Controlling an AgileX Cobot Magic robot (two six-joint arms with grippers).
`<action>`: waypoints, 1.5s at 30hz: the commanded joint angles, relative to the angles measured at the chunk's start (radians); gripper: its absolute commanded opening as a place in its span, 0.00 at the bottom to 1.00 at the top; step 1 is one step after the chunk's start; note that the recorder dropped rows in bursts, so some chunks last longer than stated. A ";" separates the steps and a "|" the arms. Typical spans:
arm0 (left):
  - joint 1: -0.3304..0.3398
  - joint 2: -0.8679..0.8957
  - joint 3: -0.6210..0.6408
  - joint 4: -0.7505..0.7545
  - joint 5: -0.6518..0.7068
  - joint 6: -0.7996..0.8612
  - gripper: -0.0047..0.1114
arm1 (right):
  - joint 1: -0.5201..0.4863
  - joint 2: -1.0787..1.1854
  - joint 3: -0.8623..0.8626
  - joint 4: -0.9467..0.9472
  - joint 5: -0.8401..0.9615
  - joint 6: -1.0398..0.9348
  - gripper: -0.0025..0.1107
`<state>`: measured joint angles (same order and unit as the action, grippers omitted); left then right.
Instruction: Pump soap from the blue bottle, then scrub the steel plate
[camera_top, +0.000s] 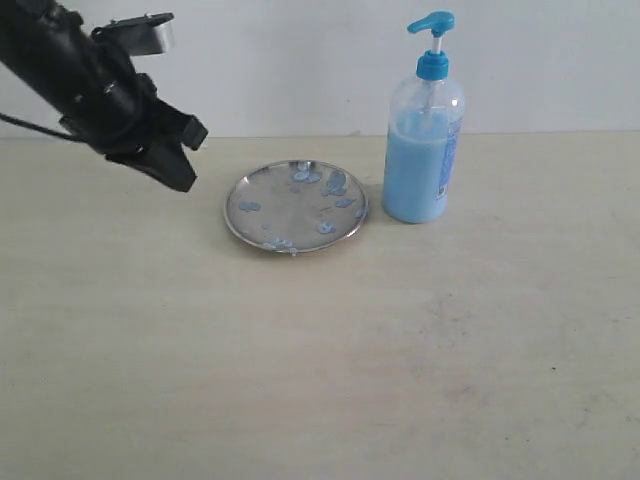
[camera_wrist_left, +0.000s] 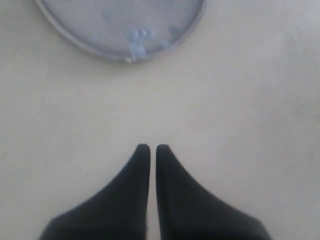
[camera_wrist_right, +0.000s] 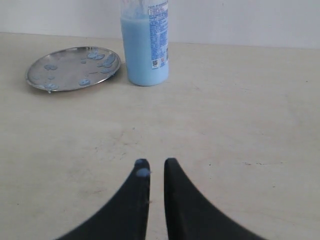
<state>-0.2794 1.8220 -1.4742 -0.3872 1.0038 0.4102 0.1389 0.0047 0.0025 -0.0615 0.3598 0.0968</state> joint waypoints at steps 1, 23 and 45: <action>-0.001 0.253 -0.288 -0.048 0.053 0.023 0.08 | -0.007 -0.005 -0.003 -0.011 -0.003 0.002 0.03; -0.025 0.684 -0.822 -0.474 -0.051 0.375 0.08 | -0.007 -0.005 -0.003 -0.011 -0.003 0.002 0.03; -0.050 0.657 -0.819 -0.118 0.217 0.584 0.08 | -0.007 -0.005 -0.003 -0.011 -0.003 0.002 0.03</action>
<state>-0.3394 2.5262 -2.2954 -0.6299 1.1620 0.9610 0.1389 0.0047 0.0025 -0.0615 0.3598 0.0982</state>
